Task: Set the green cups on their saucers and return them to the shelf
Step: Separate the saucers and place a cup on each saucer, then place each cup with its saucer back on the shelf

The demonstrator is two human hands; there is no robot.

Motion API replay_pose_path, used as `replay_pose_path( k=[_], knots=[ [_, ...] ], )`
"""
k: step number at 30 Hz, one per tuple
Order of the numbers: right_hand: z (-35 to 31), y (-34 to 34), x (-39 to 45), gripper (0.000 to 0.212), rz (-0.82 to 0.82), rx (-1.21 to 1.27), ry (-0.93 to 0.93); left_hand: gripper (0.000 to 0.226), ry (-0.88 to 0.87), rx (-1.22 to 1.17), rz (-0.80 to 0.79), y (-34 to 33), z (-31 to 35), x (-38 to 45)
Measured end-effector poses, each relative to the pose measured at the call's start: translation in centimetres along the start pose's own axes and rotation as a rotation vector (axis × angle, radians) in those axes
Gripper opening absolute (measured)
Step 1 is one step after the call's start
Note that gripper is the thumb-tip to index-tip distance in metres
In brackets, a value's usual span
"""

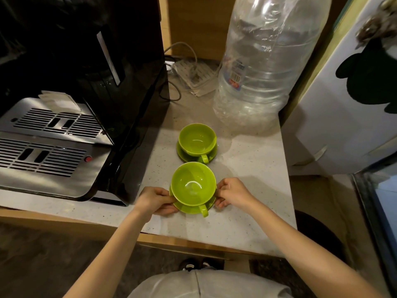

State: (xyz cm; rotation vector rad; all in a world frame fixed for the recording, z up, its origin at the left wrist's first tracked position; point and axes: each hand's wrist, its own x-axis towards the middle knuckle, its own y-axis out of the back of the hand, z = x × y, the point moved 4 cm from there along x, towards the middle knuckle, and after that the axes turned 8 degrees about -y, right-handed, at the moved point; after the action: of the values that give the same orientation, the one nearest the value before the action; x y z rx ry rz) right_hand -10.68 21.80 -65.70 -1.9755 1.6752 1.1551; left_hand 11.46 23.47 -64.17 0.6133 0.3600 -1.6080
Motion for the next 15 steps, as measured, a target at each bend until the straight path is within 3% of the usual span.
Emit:
replay_pose_path(
  k=[6, 15],
  knots=[
    [0.2, 1.3, -2.3, 0.010, 0.007, 0.112, 0.034, 0.009, -0.055, 0.036, -0.067, -0.6, 1.5, -0.2],
    [-2.5, 5.7, -7.7, 0.011, 0.071, 0.304, 0.211, 0.009, -0.210, 0.018, -0.194, -2.5, 8.7, -2.0]
  ],
)
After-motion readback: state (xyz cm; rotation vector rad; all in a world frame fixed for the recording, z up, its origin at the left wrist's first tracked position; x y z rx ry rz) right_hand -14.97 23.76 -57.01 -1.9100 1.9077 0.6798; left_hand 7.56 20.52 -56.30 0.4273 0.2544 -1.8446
